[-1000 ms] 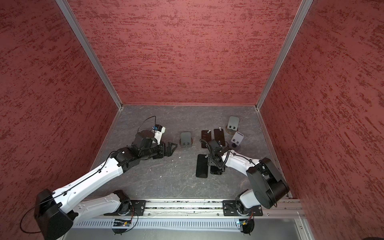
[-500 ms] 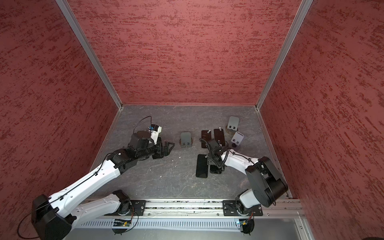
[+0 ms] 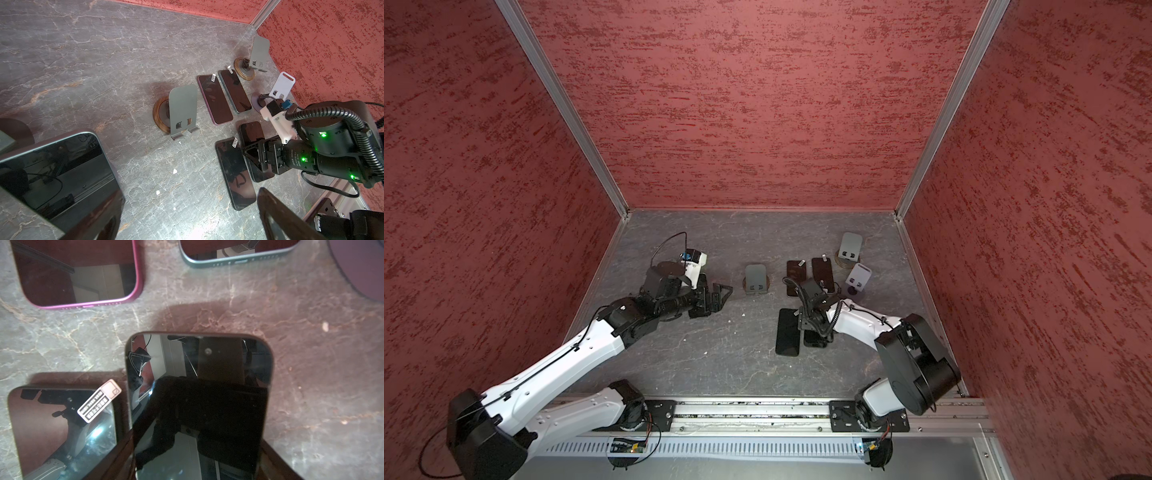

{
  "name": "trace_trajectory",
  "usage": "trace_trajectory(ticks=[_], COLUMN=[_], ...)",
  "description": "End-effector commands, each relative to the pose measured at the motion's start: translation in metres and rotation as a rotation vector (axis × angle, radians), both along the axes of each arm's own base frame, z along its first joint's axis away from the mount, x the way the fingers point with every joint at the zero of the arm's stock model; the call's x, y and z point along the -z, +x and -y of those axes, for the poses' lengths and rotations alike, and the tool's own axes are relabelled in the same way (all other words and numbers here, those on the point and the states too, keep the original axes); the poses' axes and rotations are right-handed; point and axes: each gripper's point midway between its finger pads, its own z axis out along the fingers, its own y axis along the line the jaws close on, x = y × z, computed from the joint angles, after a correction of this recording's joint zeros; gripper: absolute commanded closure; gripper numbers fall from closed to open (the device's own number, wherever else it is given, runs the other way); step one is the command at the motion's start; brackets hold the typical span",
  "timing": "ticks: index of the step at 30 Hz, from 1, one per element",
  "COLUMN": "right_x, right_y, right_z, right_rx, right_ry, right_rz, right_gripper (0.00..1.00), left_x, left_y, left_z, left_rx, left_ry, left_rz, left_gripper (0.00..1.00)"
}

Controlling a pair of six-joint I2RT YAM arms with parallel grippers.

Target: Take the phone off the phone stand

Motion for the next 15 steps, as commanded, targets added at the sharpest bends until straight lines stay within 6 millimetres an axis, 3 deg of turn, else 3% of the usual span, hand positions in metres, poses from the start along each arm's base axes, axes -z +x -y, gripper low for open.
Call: trace_trajectory(ticks=[1, 15], right_x=[0.0382, 0.0331], right_y=[-0.0419, -0.0358], right_z=[0.0046, 0.0038], right_rx=[-0.001, -0.002], right_ry=[0.021, 0.016], right_rz=[-0.186, -0.168], right_gripper=[0.22, 0.16], left_x=[-0.0060, -0.0070], left_y=[-0.0028, -0.0035], left_z=[-0.0035, -0.0090], left_rx=[0.000, -0.014], left_ry=[-0.003, 0.012], left_rz=[0.015, 0.024], left_gripper=[0.00, 0.00])
